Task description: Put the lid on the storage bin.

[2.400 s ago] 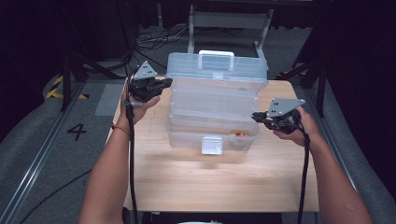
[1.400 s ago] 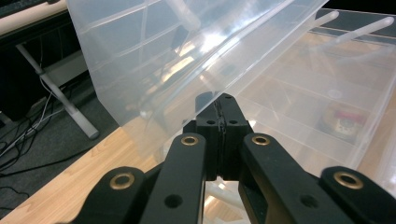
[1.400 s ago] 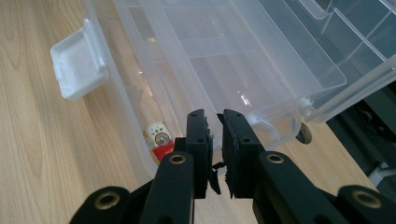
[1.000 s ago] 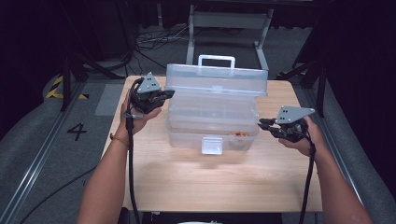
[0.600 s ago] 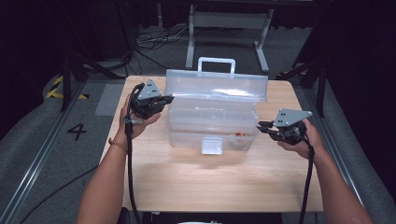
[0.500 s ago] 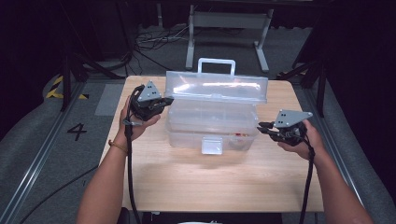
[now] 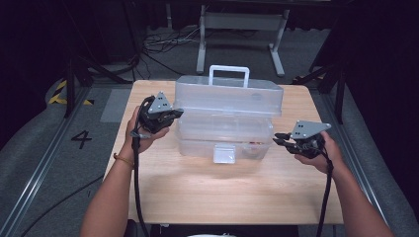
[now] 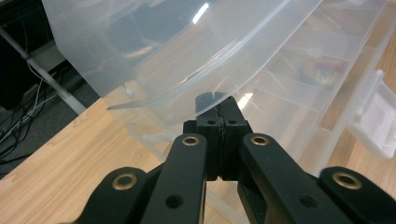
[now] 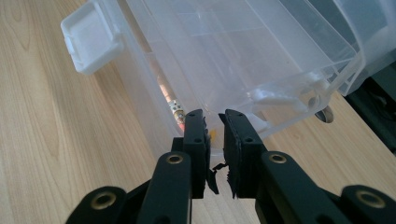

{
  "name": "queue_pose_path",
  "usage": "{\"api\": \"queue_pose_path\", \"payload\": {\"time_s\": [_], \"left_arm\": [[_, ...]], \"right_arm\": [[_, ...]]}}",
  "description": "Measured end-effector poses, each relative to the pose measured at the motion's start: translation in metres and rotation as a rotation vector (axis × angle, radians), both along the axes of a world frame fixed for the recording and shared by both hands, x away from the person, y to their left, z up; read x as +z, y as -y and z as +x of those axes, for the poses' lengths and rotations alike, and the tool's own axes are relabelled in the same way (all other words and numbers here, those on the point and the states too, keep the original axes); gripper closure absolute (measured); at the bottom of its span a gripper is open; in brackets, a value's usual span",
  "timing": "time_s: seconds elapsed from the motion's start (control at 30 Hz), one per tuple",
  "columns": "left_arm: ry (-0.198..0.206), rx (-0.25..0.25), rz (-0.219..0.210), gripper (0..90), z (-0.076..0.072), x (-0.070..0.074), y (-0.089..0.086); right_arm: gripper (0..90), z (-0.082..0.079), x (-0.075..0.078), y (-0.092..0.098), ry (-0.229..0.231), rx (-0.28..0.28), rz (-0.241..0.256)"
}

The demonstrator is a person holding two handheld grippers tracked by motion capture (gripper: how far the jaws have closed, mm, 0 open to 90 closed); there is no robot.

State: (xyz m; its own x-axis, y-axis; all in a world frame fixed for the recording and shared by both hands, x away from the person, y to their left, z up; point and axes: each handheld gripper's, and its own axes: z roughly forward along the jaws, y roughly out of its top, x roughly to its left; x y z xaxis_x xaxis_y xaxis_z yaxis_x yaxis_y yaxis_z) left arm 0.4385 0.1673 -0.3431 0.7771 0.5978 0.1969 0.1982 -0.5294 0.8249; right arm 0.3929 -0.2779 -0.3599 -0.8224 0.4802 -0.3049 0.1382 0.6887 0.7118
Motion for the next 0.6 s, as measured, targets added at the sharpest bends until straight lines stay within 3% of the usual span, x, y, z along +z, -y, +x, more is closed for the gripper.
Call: {"api": "queue_pose_path", "payload": {"time_s": [0.6], "left_arm": [[-0.027,-0.010,0.038,90.0,-0.010,-0.011,-0.003]], "right_arm": [[78.5,-0.004,-0.006,0.005,-0.007,-0.030,0.036]]}}
